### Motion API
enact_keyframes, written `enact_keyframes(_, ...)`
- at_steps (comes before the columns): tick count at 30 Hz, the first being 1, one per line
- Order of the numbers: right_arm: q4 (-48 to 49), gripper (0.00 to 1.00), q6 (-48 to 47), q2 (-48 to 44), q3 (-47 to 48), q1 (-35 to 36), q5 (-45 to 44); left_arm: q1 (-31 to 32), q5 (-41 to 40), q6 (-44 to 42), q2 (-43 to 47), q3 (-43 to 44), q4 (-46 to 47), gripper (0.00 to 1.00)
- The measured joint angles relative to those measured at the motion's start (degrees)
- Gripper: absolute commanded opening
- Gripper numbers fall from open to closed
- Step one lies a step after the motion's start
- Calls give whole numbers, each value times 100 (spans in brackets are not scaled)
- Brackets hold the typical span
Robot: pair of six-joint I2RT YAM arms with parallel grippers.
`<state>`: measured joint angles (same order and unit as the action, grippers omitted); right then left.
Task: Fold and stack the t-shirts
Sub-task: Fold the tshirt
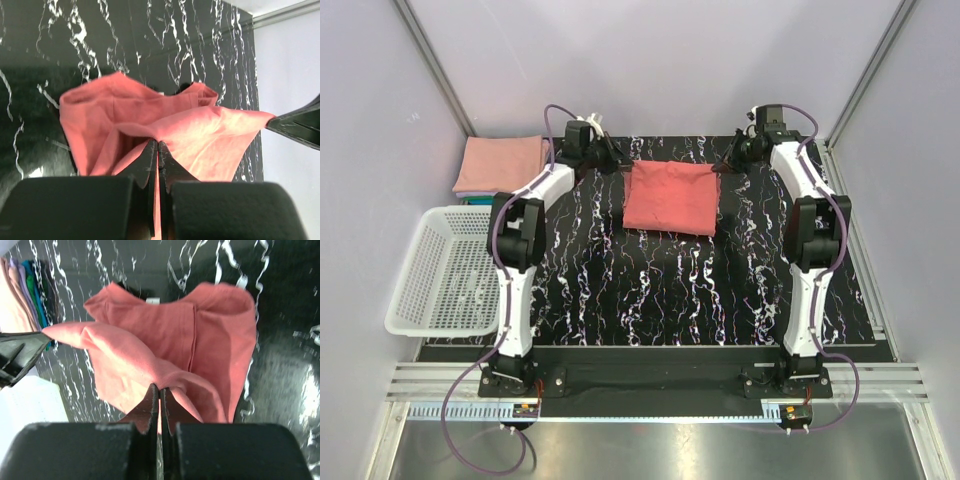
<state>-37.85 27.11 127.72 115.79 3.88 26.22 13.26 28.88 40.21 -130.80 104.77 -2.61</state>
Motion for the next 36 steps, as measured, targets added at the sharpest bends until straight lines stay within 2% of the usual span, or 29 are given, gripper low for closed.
enact_keyframes(3,46,2,66,273,269,-42,0,-7,-2,39,-240,407,17,0)
enact_keyframes(4,52,8,83,341,332,-63,2,-9,-9,44,-330,568,17,0)
enact_keyframes(5,59,12,107,422,413,-79,4,-13,-22,44,-411,713,24,6)
enact_keyframes(6,70,18,125,507,509,-94,35,-17,-28,39,-466,809,31,32)
enact_keyframes(7,101,30,140,592,605,-107,68,-24,-50,17,-501,861,42,45)
enact_keyframes(9,90,45,166,780,848,-122,107,-37,-129,76,-518,887,63,55)
enact_keyframes(12,55,53,179,988,1115,-131,26,-81,-267,50,-518,887,57,56)
enact_keyframes(14,24,52,164,990,1093,-136,-17,-131,-367,-70,-509,887,2,56)
enact_keyframes(16,37,45,151,920,951,-138,-39,-177,-457,-221,-474,887,-168,55)
enact_keyframes(17,72,38,144,841,785,-138,-42,-188,-470,-282,-448,876,-234,53)
enact_keyframes(21,181,30,125,424,-39,-133,205,-195,-402,-415,-37,275,-227,49)
enact_keyframes(25,376,29,92,52,-870,-120,791,55,-116,-481,485,-605,-114,49)
enact_keyframes(29,616,27,26,-55,-1572,-120,1416,577,245,-549,743,-1287,-22,49)
enact_keyframes(33,656,25,-85,13,-1932,-120,1558,1008,481,-546,756,-1906,162,49)
enact_keyframes(36,647,24,-199,87,-2079,-125,1523,979,494,-562,756,-2315,133,49)
